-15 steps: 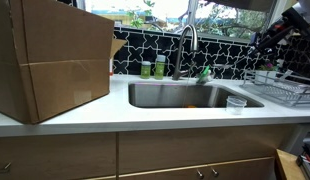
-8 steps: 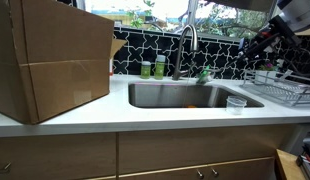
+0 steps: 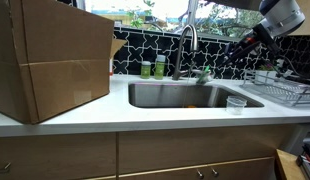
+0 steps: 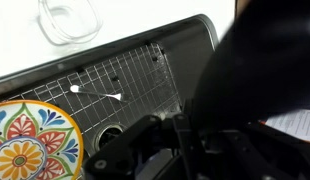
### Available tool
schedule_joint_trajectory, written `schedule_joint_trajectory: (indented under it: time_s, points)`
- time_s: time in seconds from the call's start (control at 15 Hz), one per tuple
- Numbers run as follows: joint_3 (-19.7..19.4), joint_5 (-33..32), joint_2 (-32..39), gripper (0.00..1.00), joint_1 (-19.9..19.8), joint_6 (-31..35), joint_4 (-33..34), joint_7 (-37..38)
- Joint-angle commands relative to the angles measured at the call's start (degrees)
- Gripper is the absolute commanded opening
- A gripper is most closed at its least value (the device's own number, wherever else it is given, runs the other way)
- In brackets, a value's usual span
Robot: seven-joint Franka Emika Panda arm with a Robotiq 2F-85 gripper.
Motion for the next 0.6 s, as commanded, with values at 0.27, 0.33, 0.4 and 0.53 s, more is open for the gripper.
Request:
schedule_joint_trajectory:
  time_s: [0.27,0.33,0.4,0.53]
  points:
    - [-0.4,7.0,4.0,0.02,0.2,0.4,2.4,-3.1]
    - [-0.4,7.1,4.2,0.02,0.1,0.4,2.5,-2.8]
    - [-0.4,7.3,4.4,0.02,0.1,0.4,2.5,-2.7]
    - [-0.5,7.2,4.8,0.02,0.0,0.2,2.9,-2.6]
